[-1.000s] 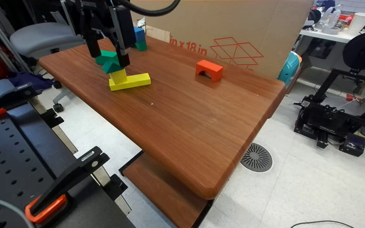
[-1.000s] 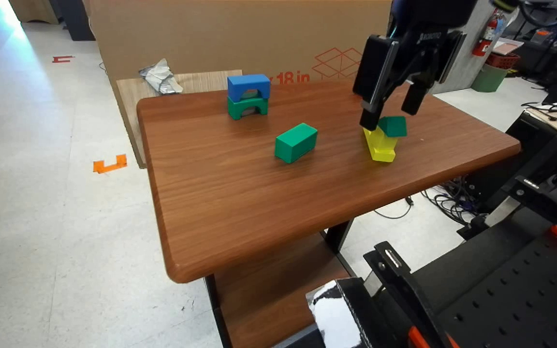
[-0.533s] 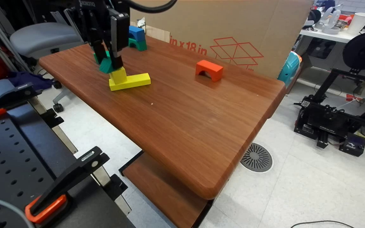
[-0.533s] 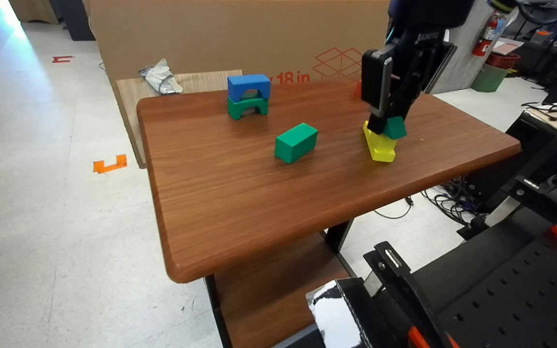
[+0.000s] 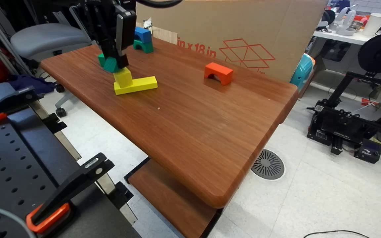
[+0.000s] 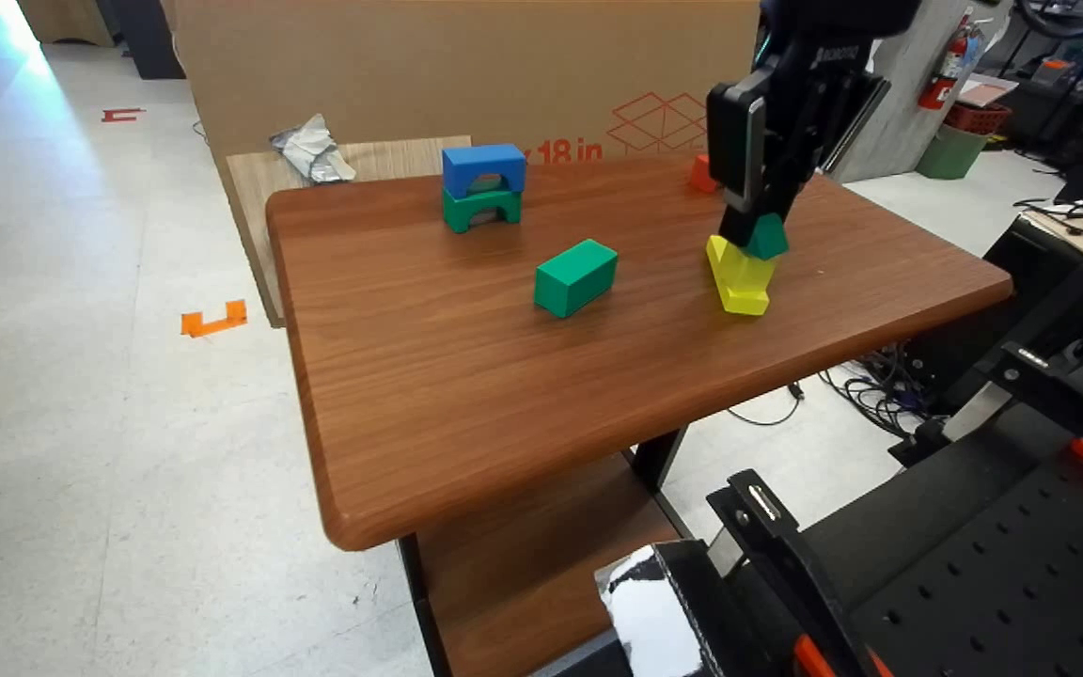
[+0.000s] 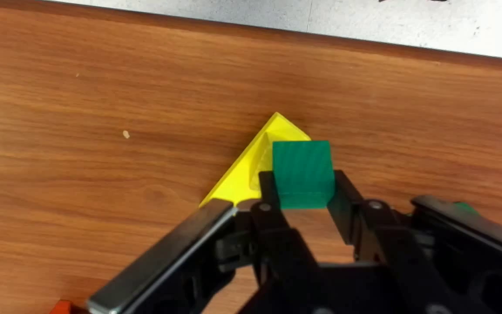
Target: Remove the green triangle from the top of the stack.
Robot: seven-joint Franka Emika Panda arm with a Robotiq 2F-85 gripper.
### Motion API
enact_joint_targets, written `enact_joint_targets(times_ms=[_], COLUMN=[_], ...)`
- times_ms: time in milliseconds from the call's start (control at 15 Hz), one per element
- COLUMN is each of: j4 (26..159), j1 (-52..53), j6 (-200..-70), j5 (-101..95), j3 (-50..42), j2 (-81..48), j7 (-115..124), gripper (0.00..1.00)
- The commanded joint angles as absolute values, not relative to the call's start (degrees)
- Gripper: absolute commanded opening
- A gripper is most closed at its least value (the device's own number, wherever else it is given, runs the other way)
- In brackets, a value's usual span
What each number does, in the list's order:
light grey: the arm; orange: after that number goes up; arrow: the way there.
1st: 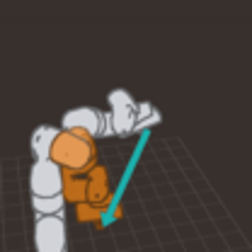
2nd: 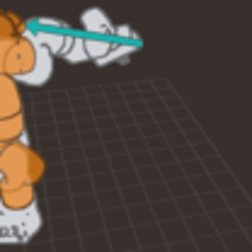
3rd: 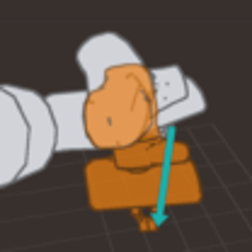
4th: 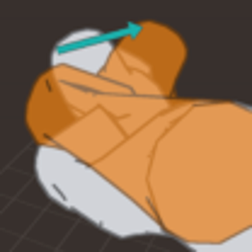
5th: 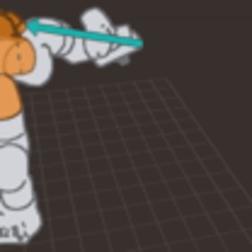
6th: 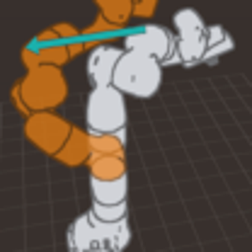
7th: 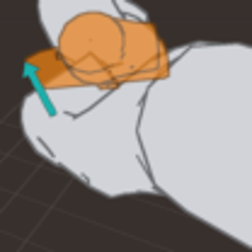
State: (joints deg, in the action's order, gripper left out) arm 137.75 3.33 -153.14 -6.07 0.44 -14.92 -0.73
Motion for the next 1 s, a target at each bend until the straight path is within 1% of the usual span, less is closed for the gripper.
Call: enact_joint_targets(times_ms=[0,200,600,933], j4=[139.38,136.54,125.08,117.94], j1=[-0.51,-3.9,-7.48,-9.42], j6=[-154.86,-151.47,-144.62,-141.48], j5=[1.17,10.44,8.82,7.35], j3=[2.56,3.17,-0.25,-0.62], j2=[-9.89,-8.85,-16.16,-24.18], j7=[-6.19,-14.27,-17.85,-20.29], gripper=[0.08,0.08,0.08,0.08])
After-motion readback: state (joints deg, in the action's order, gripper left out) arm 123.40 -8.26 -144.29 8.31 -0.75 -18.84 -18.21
